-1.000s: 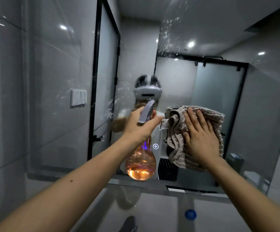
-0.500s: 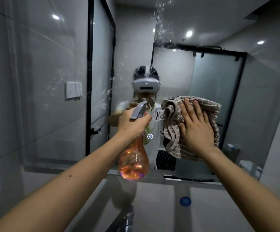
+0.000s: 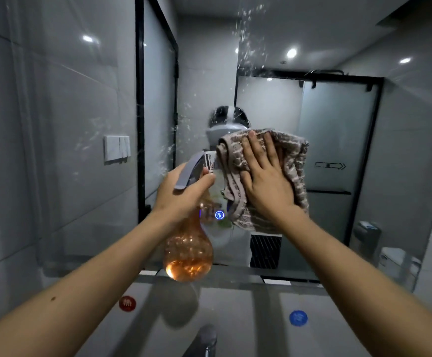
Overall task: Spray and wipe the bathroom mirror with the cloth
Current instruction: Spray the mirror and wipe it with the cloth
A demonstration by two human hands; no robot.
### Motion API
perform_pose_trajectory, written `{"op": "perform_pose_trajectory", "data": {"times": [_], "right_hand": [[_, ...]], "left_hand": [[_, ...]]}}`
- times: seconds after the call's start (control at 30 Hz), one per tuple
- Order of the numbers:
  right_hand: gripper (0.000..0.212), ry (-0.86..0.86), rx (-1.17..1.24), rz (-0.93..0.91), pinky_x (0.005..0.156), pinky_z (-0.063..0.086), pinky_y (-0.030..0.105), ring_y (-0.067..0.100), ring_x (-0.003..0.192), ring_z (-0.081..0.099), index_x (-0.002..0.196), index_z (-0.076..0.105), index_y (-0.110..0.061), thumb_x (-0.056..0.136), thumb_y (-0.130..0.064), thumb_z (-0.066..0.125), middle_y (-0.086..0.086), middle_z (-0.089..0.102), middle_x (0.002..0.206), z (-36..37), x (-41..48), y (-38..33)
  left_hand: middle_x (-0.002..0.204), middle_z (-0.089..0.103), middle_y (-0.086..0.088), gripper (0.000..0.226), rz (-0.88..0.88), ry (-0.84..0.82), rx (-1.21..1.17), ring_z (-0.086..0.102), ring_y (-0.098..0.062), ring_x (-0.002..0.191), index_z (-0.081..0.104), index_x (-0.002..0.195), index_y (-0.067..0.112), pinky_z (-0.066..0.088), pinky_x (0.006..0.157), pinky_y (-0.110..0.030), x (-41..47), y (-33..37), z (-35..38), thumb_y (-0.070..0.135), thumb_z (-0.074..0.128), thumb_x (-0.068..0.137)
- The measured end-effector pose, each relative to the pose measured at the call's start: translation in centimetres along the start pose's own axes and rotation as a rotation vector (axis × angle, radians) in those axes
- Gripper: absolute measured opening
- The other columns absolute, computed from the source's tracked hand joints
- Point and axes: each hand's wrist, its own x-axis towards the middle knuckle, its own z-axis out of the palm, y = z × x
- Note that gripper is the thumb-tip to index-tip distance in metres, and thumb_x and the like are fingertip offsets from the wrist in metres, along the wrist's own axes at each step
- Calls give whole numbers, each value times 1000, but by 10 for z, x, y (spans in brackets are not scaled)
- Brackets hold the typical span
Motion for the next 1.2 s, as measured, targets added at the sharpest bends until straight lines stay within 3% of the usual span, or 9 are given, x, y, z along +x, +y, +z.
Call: {"op": "perform_pose_trajectory", "data": {"times": [0.1, 0.2, 0.3, 0.43, 0.53, 0.67, 0.8, 0.97, 1.2], "right_hand": [[58, -41, 10, -87, 113, -6, 22, 19, 140, 1, 143, 24, -8, 88, -25, 33, 5, 20, 152, 25, -40, -13], [56, -109, -29, -92, 114, -2, 24, 13, 142, -5, 143, 23, -10, 90, -26, 32, 3, 25, 151, 39, -83, -16], [51, -94, -101, -77, 114, -5, 27, 11, 141, -8, 144, 16, -16, 96, -33, 21, -3, 19, 151, 24, -67, -17], [52, 30, -81, 39, 109, -14, 26, 15, 142, -5, 146, 9, -19, 99, -26, 27, -6, 7, 155, -13, 24, -14], [54, 9, -55, 52, 110, -16, 29, 16, 142, -8, 146, 5, -18, 98, -26, 27, -5, 3, 155, -2, 16, -18], [54, -133, -38, 11, 111, 27, 42, 22, 137, 27, 142, 30, -15, 91, -32, 24, 2, 33, 148, 27, -77, -19], [50, -19, -144, -1, 110, 14, 36, 20, 136, 29, 139, 36, -17, 94, -33, 21, 0, 39, 145, -2, -39, 10], [55, 55, -29, 137, 111, -5, 35, 20, 143, -1, 147, 12, -20, 95, -27, 32, -1, 8, 155, -17, 28, 2], [53, -114, -98, -50, 114, -3, 22, 12, 141, 7, 140, 31, -14, 89, -28, 34, 0, 35, 147, 24, -83, 5]], "left_hand": [[75, 64, -1, 4, 17, -58, 52, 59, -9, 72, 64, 79, 13, 46, 68, -24, -11, -7, -10, 17, 63, 81], [77, 61, -9, 21, 5, -108, 51, 54, -17, 66, 62, 87, 2, 42, 63, -33, -16, -12, -11, 22, 64, 81], [70, 55, -10, 21, -59, -112, -15, 41, -11, 50, 60, 84, 1, 32, 52, -26, -14, -11, -16, 22, 63, 81], [67, 52, -7, 33, -38, -55, -21, 45, -20, 63, 58, 80, 0, 35, 62, -35, 0, 1, -22, 32, 63, 73], [66, 50, -10, 42, 0, -34, 0, 45, -21, 62, 57, 82, -2, 38, 62, -39, 4, 3, -23, 38, 59, 68], [64, 50, -16, 41, 14, -74, 18, 44, -17, 58, 55, 83, -3, 36, 56, -34, -1, -7, -20, 37, 58, 73], [48, 45, 13, 20, -16, -84, -19, 39, -6, 46, 54, 70, 10, 32, 50, -24, -5, -9, -16, 26, 62, 79], [76, 66, 3, 4, 20, -6, -16, 62, -14, 78, 63, 76, 24, 46, 71, -30, 7, -4, -16, 26, 65, 79], [70, 61, 6, 6, 30, -44, -51, 54, -7, 64, 62, 74, 21, 44, 63, -24, -2, -7, -8, 20, 64, 80]]}}
